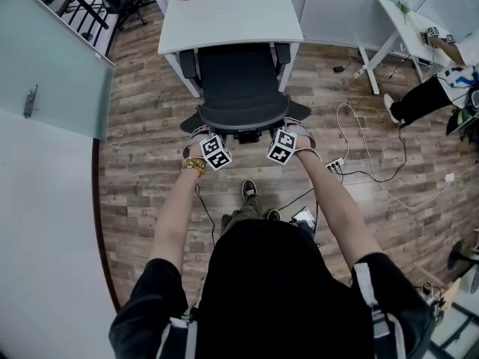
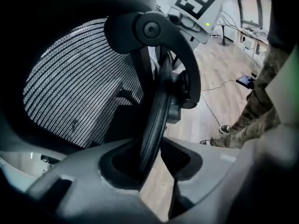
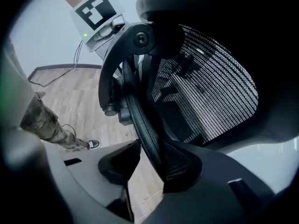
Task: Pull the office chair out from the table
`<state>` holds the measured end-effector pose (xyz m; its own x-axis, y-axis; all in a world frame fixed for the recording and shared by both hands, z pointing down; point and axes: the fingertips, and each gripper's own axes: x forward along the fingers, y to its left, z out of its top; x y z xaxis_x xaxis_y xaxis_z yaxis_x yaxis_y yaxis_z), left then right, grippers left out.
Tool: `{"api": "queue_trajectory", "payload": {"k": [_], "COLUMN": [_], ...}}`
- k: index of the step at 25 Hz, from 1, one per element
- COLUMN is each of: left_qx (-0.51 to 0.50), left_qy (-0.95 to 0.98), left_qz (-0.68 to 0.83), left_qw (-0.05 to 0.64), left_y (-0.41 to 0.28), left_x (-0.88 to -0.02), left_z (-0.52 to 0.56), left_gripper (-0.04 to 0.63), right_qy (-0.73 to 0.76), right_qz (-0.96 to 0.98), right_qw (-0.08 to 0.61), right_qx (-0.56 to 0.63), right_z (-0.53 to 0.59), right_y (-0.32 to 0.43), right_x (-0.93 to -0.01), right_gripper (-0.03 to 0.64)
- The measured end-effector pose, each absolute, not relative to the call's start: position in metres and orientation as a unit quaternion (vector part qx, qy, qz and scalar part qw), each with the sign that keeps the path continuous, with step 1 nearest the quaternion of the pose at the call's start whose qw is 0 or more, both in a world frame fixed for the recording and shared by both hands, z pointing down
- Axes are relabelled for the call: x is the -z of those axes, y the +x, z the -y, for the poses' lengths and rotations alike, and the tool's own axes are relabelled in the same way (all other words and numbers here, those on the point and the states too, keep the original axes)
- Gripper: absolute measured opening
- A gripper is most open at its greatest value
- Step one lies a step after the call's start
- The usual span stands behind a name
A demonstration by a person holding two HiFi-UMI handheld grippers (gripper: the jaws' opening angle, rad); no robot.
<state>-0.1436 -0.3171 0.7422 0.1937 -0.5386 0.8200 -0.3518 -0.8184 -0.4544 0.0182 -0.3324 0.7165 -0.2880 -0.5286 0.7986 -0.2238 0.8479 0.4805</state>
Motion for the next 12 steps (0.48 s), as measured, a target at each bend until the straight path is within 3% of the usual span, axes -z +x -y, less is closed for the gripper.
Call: {"api": "queue_trajectory", "payload": {"k": [12], "left_qx": [0.571], "left_qy": [-0.763], "left_qz": [-0.295], "left_qw": [0.072], "left_y": [-0.137], "left_x": [-0.744], "left_z": [0.305], "left_gripper": [0.152], "right_qy": [0.231], "right_qz": [0.789], "right_qw": [0.553], "right_qx": [0.135], "right_z": [0.322], "right_y": [0.025], "right_x": [-0.717], "right_gripper": [0.124]}}
